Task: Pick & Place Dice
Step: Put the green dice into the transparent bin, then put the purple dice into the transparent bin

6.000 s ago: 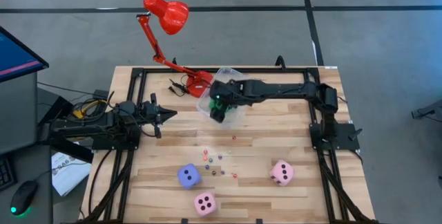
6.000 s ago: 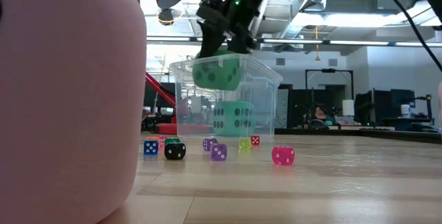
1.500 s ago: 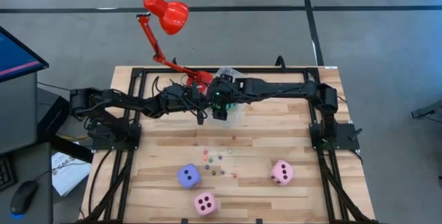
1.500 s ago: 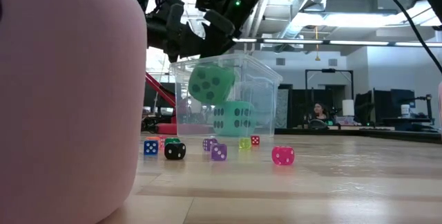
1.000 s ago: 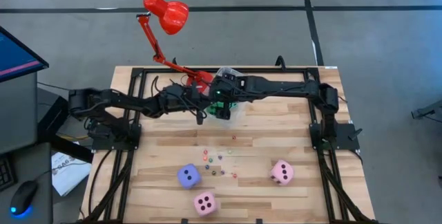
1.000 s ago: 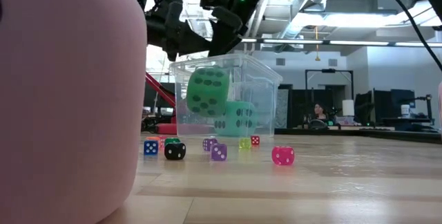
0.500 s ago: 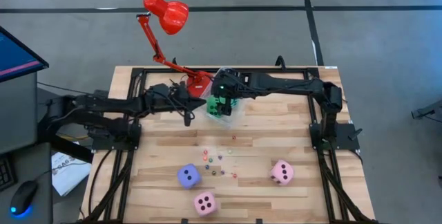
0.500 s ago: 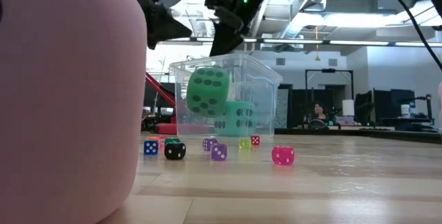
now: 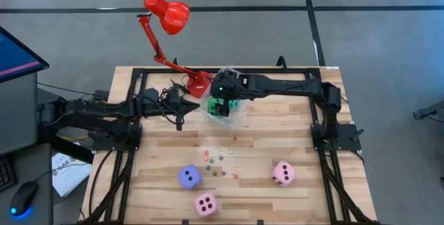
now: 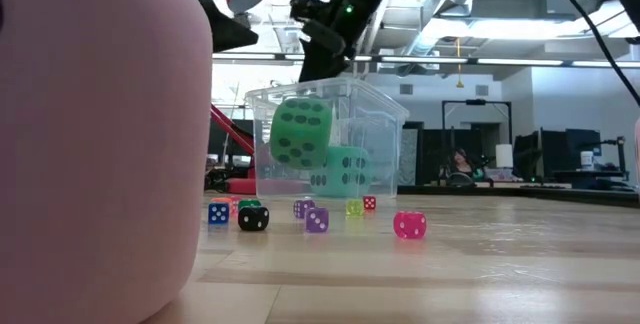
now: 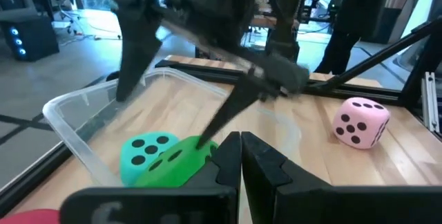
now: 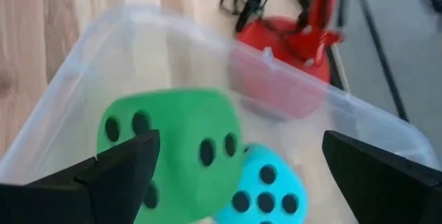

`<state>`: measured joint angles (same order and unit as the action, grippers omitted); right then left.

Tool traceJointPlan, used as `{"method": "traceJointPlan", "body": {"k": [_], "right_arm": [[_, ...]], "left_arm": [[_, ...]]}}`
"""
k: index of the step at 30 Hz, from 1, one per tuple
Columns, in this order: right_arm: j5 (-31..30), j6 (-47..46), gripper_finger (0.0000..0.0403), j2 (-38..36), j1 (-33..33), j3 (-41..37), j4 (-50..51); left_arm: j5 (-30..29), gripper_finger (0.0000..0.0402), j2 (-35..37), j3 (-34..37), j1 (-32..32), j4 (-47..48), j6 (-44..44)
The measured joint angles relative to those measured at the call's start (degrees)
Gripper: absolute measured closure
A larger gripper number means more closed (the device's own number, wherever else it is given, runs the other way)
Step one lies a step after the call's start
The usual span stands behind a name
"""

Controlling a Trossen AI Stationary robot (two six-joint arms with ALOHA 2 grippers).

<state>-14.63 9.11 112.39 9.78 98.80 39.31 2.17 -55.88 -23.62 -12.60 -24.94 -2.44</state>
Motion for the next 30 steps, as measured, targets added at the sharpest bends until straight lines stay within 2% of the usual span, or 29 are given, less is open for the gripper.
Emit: {"method": "traceJointPlan", "body": {"k": [6, 12, 17, 24, 30], "right_arm": [[0.1, 0.34, 0.0003, 2.94, -0.01, 0.01, -0.83], [-0.42, 0.38, 0.0003, 2.69, 0.04, -0.02, -0.62], [-0.44, 0.52, 0.0003, -2.06, 0.04, 0.16, 0.46], [-0.44, -1.48, 0.0003, -8.94, 0.04, 0.08, 7.66], [-0.44, -1.63, 0.0003, -12.43, 0.04, 0.03, 10.59]], "left_arm": [[0.0, 0.0401, 0.1, 0.06, 0.0, -0.06, -0.54], [0.0, 0.0401, 0.02, -0.02, 0.07, -0.51, -0.5], [0.0, 0.0401, 0.02, -0.02, 0.07, -0.51, -0.48], [0.0, 0.0401, 0.02, -0.02, 0.07, -0.51, -0.42], [0.0, 0.0401, 0.02, -0.02, 0.07, -0.51, -0.42]]}}
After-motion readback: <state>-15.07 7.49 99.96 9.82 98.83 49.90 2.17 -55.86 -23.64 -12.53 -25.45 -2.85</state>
